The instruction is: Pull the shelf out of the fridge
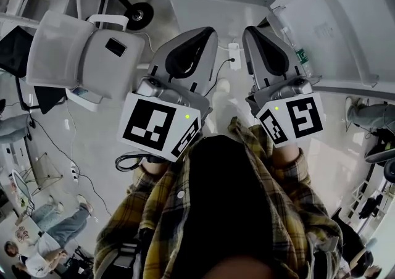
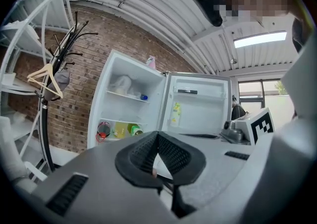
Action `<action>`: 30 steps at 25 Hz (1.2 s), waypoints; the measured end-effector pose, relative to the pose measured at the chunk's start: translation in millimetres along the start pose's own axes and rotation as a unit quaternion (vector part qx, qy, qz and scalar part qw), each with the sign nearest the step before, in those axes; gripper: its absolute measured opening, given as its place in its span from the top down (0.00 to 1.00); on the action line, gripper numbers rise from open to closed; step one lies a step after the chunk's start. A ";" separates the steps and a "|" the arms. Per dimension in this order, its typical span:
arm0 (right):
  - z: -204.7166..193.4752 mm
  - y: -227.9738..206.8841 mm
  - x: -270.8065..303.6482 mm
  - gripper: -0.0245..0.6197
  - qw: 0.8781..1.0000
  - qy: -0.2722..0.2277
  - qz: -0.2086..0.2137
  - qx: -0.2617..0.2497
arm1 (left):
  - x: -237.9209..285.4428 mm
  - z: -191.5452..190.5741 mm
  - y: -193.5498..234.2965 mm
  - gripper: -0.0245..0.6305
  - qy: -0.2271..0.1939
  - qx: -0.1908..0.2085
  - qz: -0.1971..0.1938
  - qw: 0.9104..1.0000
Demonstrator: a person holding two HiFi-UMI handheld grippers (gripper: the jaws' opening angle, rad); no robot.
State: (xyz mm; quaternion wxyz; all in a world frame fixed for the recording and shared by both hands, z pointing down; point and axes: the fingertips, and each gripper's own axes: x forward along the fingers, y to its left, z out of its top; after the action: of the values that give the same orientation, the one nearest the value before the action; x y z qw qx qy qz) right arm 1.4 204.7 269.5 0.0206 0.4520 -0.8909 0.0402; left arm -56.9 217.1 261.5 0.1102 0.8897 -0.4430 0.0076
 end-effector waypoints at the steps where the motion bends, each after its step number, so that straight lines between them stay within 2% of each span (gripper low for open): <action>1: 0.5 -6.5 4.8 0.94 1.000 -0.001 0.004 -0.001 | 7.7 1.5 2.6 0.96 -0.002 0.001 0.003 1.000; 14: 21.2 -105.7 68.0 0.94 0.999 -0.009 0.048 -0.010 | 119.8 26.7 26.1 0.96 -0.022 -0.002 0.034 0.999; 25: 8.2 -142.0 103.3 0.94 0.998 0.007 0.060 0.008 | 159.3 25.9 57.4 0.96 -0.012 -0.014 0.059 0.998; 30: 9.1 -154.5 128.5 0.94 0.999 0.008 0.050 0.016 | 179.4 33.3 77.0 0.96 -0.009 -0.007 0.045 0.999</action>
State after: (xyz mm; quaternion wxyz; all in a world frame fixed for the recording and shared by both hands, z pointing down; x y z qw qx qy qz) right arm 50.2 9.7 278.1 0.0183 0.4064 -0.9116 0.0587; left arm -11.6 24.4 263.6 0.1117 0.8680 -0.4839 0.0012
